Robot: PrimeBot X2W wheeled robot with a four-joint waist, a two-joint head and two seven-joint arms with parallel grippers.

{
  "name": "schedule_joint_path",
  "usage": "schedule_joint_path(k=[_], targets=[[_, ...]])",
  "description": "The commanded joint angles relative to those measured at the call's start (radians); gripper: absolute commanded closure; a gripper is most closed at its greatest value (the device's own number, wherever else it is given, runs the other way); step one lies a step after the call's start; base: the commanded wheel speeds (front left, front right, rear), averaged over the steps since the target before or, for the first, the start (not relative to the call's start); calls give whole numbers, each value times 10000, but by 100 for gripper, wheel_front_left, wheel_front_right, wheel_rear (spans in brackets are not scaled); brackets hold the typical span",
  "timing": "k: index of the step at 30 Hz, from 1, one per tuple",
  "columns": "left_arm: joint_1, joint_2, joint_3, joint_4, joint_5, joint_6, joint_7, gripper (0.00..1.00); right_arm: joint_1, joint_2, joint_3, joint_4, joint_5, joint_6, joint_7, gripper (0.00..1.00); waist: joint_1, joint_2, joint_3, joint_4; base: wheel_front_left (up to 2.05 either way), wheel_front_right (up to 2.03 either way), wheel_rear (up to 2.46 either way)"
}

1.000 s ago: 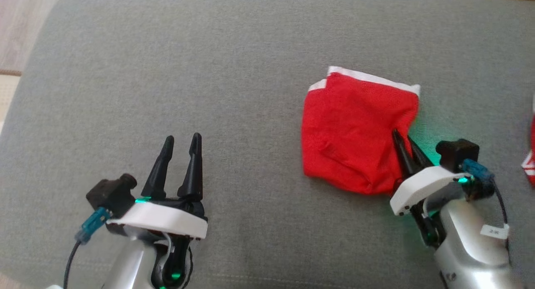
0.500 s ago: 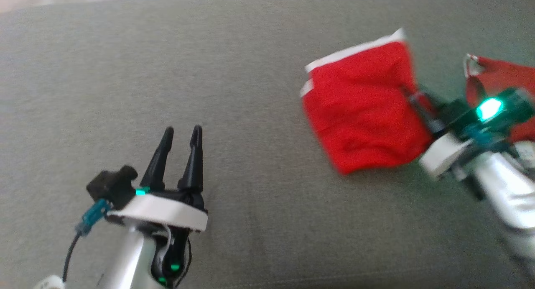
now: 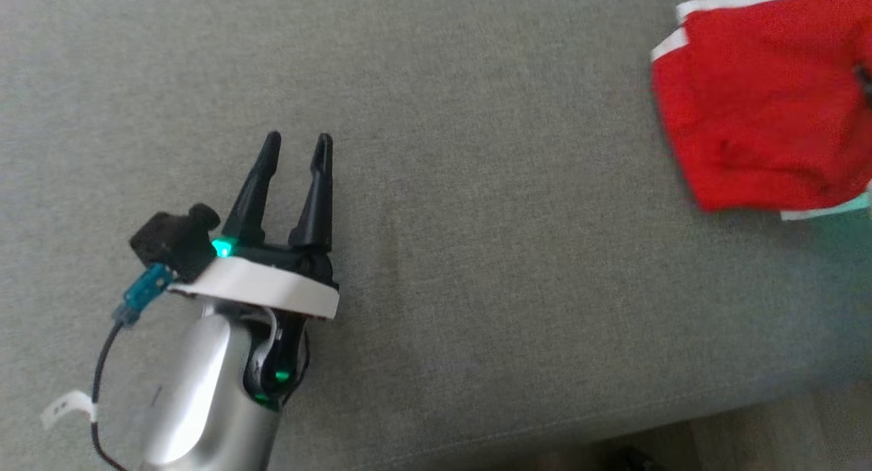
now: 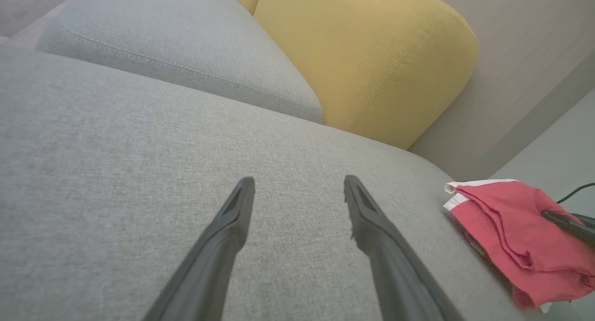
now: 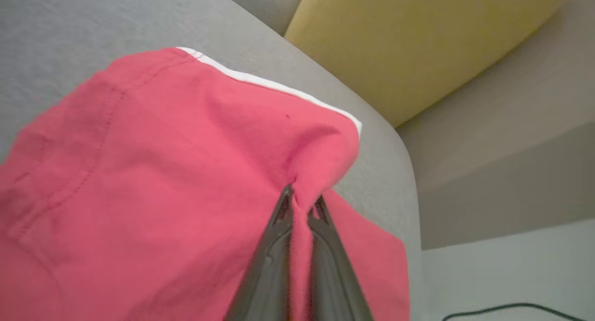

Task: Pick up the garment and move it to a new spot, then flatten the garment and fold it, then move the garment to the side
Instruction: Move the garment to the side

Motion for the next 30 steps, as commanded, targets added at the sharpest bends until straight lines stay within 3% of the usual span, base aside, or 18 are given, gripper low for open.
schedule_joint_path(k=[1,9,16,17,18,19,30], targets=[[-289,74,341,-289,108,-64,-53,0,-11,-499,-193,-210,62,-9,101,100,-2,0,275,-146,0,0,0],[-646,74,270,-284,61,-141,-53,0,656,-383,-2356,-261,-113,-9,1546,100,-2,0,668,-68,0,0,0],[-799,74,211,-247,42,-181,-53,0,1394,-14,-3626,-763,-275,-9,2607,100,-2,0,872,47,0,0,0],[-826,74,211,-234,40,-186,-53,0,1473,52,-3767,-856,-263,-9,2730,79,-2,0,890,58,0,0,0],[-855,74,214,-226,37,-189,-53,0,1539,111,-3930,-965,-278,-9,2791,14,-2,0,910,69,0,0,0],[-882,74,219,-217,35,-193,-53,0,1605,184,-4077,-1057,-288,-9,2866,0,-2,0,923,77,0,0,0],[-912,74,288,-90,-64,-238,-53,0,1610,929,-4902,-2159,-758,-9,2788,0,-2,0,537,141,0,0,0]])
